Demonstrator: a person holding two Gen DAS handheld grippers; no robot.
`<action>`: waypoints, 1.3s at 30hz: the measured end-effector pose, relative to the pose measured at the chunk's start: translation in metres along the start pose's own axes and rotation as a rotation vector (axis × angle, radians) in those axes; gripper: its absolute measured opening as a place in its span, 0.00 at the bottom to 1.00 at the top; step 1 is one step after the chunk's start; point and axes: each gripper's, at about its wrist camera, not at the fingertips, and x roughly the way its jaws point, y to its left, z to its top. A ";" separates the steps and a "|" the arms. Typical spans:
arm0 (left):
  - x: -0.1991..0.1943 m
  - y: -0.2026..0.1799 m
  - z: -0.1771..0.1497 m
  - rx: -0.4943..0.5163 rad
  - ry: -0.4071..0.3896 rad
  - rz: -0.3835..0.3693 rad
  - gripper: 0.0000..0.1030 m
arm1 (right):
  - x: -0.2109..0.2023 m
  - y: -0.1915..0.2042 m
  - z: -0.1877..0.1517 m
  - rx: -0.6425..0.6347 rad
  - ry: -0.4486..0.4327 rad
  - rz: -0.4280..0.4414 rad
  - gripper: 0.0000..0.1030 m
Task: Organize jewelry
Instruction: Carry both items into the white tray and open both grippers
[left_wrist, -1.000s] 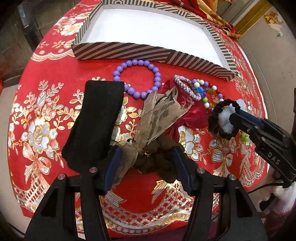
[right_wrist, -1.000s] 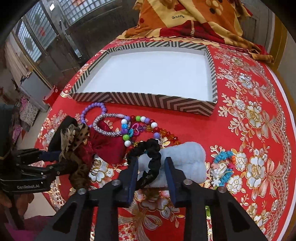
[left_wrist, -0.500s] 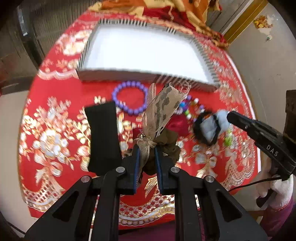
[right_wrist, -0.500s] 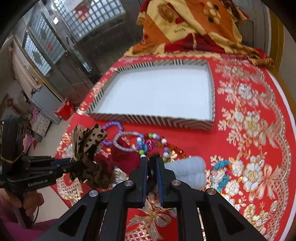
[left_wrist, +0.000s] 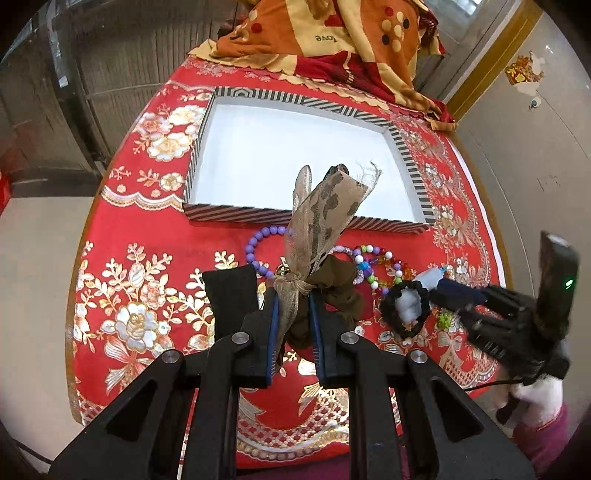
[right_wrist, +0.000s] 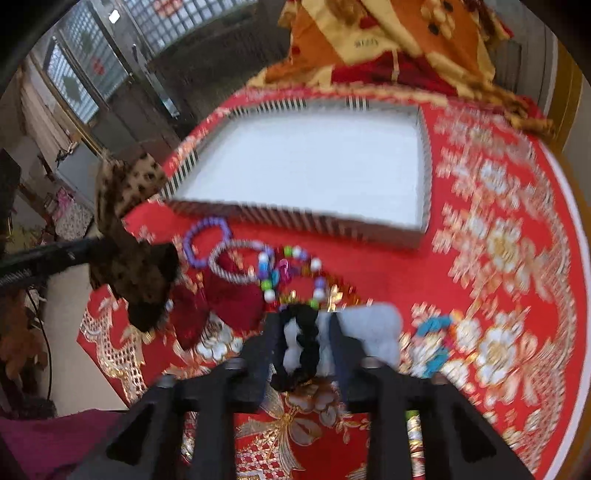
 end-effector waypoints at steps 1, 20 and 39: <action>0.000 0.001 0.000 -0.004 0.004 -0.001 0.14 | 0.004 -0.001 -0.002 0.009 0.007 0.001 0.36; -0.017 0.025 0.025 -0.042 -0.045 0.008 0.14 | -0.037 0.007 0.025 0.013 -0.133 0.065 0.06; 0.068 0.038 0.119 -0.085 0.002 0.054 0.15 | 0.025 -0.048 0.117 0.139 -0.106 0.002 0.06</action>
